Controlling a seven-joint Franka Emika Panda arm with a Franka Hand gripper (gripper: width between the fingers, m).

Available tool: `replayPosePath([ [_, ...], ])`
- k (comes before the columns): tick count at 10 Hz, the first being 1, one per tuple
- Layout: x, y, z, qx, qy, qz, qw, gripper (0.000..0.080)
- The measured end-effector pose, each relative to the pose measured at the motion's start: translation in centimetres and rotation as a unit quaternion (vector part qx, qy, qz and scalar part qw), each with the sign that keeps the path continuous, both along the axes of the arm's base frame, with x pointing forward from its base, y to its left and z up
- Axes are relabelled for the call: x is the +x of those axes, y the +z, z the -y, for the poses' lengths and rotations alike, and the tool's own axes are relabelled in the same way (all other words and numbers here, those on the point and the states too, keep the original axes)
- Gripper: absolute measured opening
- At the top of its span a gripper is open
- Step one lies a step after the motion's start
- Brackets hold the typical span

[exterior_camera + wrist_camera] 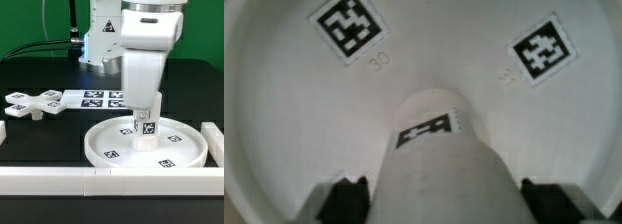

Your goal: Assemble round table

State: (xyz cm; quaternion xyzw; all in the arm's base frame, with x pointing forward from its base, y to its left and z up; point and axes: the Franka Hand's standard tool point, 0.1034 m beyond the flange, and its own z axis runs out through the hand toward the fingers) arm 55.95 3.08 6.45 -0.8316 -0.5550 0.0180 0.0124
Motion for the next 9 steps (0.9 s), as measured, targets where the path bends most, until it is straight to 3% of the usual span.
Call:
replayPosePath([
  [2, -0.11, -0.01, -0.47, -0.002, -0.130, -0.005, 0.992, 0.0407],
  [7, -0.09, 0.01, -0.58, -0.009, -0.293, -0.006, 0.956, 0.0407],
  [9, -0.09, 0.01, -0.75, -0.012, -0.407, -0.005, 0.913, 0.0407],
])
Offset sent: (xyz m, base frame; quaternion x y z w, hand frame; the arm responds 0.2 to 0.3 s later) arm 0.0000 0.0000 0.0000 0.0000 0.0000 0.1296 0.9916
